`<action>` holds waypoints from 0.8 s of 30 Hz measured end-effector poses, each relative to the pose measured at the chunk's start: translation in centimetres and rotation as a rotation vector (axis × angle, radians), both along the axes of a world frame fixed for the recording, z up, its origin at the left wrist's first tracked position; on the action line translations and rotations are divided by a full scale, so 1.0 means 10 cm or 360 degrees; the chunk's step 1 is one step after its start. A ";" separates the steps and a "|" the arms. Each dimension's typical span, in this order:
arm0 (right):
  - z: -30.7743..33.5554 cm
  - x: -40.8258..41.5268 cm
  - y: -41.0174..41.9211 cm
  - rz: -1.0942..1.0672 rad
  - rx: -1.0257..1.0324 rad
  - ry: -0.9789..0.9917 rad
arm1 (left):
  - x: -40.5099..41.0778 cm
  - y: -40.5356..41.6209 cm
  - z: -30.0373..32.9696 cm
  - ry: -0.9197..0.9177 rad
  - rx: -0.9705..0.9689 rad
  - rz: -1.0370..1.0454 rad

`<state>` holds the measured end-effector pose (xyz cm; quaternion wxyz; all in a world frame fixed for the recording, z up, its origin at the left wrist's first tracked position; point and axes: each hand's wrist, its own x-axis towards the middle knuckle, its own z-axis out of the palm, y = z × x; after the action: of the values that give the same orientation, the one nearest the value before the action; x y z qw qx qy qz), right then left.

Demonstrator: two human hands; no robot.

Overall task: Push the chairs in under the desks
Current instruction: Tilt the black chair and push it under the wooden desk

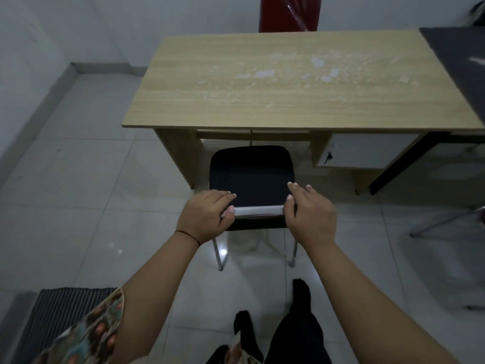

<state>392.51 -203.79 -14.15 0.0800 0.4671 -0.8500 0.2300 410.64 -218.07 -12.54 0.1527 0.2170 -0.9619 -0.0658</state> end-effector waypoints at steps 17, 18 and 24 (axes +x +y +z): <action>-0.11 -0.07 -0.59 -0.0071 -0.0118 0.0070 | -0.17 -0.68 0.01 -0.0041 0.0034 0.0136; -0.12 -0.11 -0.65 -0.0073 -0.0124 0.0073 | -0.21 -0.73 0.00 -0.0040 0.0042 0.0142; -0.15 -0.36 -0.89 -0.0043 -0.0112 0.0078 | -0.46 -0.95 0.03 -0.0063 -0.0023 0.0143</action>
<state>388.88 -212.65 -15.62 0.1203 0.4579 -0.8454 0.2472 406.08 -227.57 -12.28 0.1381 0.2602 -0.9545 -0.0475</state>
